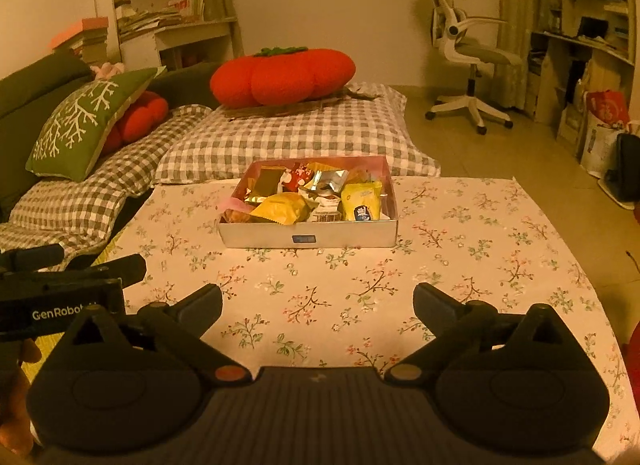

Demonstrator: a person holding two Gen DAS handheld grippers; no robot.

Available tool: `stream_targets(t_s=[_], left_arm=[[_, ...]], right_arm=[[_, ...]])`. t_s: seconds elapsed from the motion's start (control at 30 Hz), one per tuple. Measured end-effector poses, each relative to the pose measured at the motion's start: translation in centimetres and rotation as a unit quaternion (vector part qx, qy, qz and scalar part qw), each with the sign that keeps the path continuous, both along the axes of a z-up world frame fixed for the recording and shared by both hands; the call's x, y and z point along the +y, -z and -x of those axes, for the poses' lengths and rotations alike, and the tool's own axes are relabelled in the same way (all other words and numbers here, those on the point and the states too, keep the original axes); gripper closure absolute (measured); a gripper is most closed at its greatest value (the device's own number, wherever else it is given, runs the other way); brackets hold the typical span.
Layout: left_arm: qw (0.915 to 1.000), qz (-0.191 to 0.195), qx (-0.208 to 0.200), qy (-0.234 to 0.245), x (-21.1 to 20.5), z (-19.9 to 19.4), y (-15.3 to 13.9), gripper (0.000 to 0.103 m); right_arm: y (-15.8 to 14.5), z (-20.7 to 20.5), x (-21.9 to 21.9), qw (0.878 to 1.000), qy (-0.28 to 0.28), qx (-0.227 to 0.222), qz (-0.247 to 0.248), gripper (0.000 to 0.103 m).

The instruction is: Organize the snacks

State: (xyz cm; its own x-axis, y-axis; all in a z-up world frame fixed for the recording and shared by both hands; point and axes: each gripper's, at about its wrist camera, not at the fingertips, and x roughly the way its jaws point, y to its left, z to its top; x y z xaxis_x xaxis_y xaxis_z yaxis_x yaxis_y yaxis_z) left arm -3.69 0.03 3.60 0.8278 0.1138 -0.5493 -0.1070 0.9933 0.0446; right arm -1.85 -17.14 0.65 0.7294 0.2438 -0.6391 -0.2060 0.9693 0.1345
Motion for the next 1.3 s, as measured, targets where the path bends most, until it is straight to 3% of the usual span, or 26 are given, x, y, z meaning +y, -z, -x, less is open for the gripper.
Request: stream_targets(t_s=[0.53,1.3], left_arm=[[0.9997,0.007,0.023,0.002,0.0,-0.6,0.3,0.0],[0.9996,0.018,0.023,0.002,0.2,-0.5,0.2,0.0]], right_arm=[[0.0,0.0,0.7,1.0,-0.009,0.015,0.006,0.001],[-0.1,-0.2,1.1,1.0,-0.009,0.023,0.001,0.001]])
